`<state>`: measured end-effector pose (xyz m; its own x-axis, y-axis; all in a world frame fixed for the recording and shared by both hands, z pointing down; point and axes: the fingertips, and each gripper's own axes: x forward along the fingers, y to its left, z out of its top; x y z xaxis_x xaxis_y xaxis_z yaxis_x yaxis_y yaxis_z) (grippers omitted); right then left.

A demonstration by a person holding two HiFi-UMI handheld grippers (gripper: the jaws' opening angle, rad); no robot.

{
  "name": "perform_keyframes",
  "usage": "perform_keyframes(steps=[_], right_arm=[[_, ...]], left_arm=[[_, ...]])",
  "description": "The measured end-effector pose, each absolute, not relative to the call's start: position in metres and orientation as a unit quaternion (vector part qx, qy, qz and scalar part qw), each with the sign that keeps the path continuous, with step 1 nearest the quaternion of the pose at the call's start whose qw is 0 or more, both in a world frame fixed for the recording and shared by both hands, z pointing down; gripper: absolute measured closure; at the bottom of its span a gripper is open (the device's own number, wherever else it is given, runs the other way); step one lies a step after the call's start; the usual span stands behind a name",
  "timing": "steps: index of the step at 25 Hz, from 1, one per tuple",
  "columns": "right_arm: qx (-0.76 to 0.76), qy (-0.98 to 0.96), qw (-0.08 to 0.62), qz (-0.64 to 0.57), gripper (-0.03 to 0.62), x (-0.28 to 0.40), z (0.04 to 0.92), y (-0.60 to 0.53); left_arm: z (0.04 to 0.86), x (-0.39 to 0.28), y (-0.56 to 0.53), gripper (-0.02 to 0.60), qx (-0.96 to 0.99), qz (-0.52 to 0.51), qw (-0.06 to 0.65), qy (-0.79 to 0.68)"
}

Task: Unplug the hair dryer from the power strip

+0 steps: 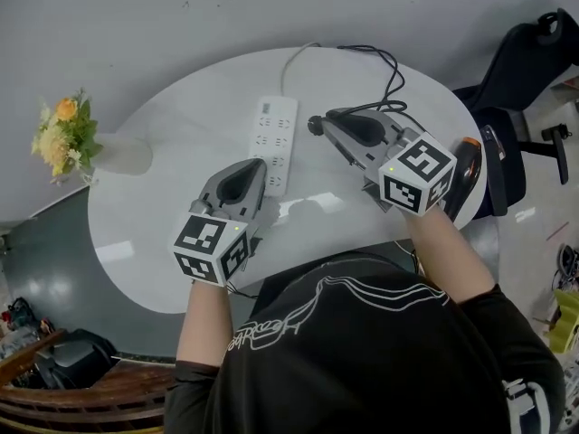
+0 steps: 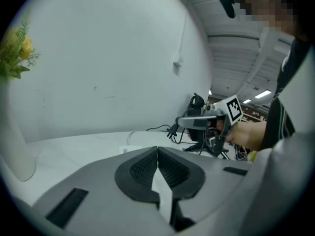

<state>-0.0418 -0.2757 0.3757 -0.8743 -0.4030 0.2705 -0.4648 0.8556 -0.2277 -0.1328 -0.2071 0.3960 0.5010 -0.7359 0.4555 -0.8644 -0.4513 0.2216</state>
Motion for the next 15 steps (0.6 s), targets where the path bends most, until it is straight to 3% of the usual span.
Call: perform_keyframes(steps=[6, 15], right_arm=[[0.200, -0.968, 0.084, 0.127, 0.568, -0.033, 0.342, -0.233], [0.192, -0.973, 0.057, 0.114, 0.568, -0.015, 0.301, -0.194]], left_arm=[[0.335, -0.116, -0.178, 0.578, 0.850, 0.062, 0.199, -0.484], [0.301, -0.105, -0.143, 0.578, 0.857, 0.064, 0.165, -0.483]])
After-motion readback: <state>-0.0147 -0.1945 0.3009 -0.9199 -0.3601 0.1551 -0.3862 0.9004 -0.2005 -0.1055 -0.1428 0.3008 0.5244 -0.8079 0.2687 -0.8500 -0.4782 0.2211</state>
